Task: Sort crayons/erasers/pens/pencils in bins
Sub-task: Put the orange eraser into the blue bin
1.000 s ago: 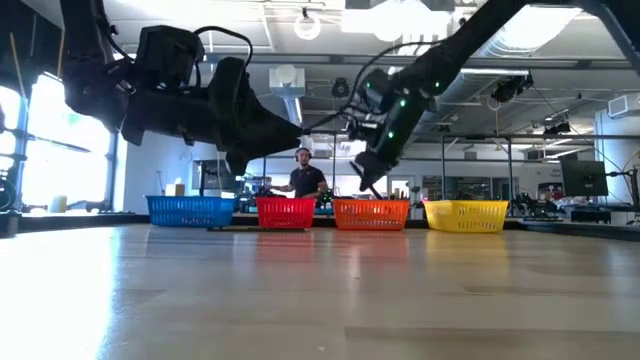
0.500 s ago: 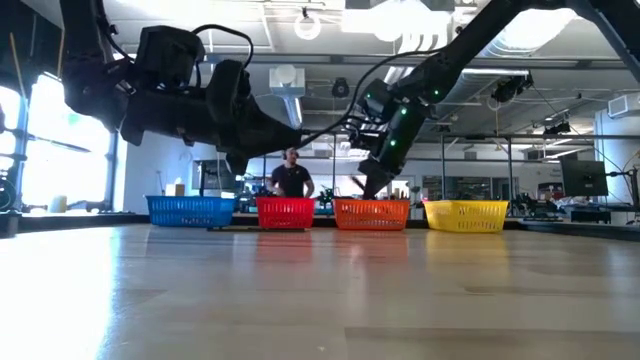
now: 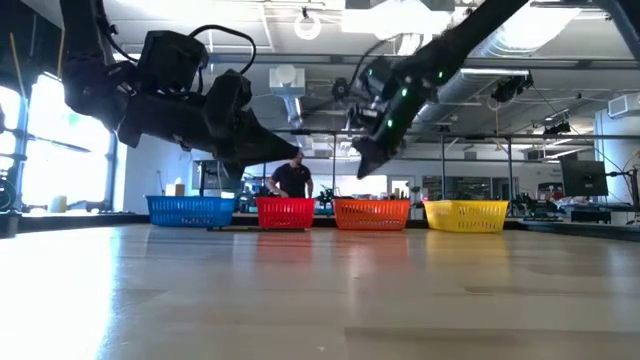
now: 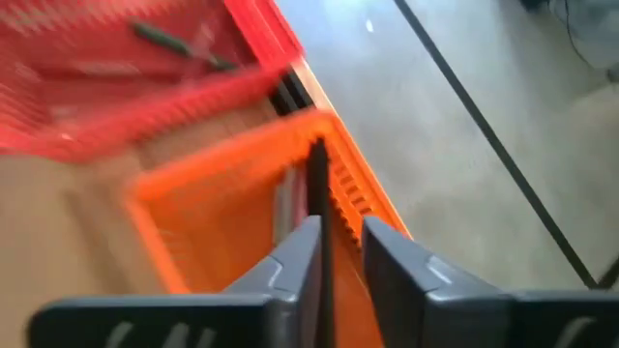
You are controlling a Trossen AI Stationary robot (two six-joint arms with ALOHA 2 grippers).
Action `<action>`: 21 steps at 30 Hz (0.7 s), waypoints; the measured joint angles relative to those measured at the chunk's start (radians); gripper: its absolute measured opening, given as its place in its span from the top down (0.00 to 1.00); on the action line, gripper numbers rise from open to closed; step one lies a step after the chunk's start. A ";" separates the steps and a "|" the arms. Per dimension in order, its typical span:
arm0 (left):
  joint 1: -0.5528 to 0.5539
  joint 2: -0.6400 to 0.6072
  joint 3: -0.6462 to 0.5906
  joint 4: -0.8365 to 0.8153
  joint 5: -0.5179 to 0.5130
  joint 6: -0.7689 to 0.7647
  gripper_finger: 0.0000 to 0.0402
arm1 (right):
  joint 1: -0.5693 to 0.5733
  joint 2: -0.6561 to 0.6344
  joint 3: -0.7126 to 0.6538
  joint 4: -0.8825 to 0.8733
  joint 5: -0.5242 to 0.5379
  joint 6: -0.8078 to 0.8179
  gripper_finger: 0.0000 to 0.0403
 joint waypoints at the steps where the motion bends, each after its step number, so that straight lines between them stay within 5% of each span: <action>1: 0.000 0.000 0.000 0.000 0.000 0.000 1.00 | 0.009 -0.018 0.000 -0.004 -0.009 0.006 0.85; 5: 0.000 0.000 0.000 0.000 -0.003 0.018 1.00 | 0.045 -0.108 -0.075 0.078 -0.066 0.022 0.98; 12: 0.000 0.000 0.000 0.001 -0.003 0.018 1.00 | 0.131 -0.293 -0.402 0.433 -0.093 0.115 0.99; 21: 0.000 0.000 0.000 0.001 -0.003 0.017 1.00 | 0.322 -0.549 -0.632 0.417 -0.049 0.294 1.00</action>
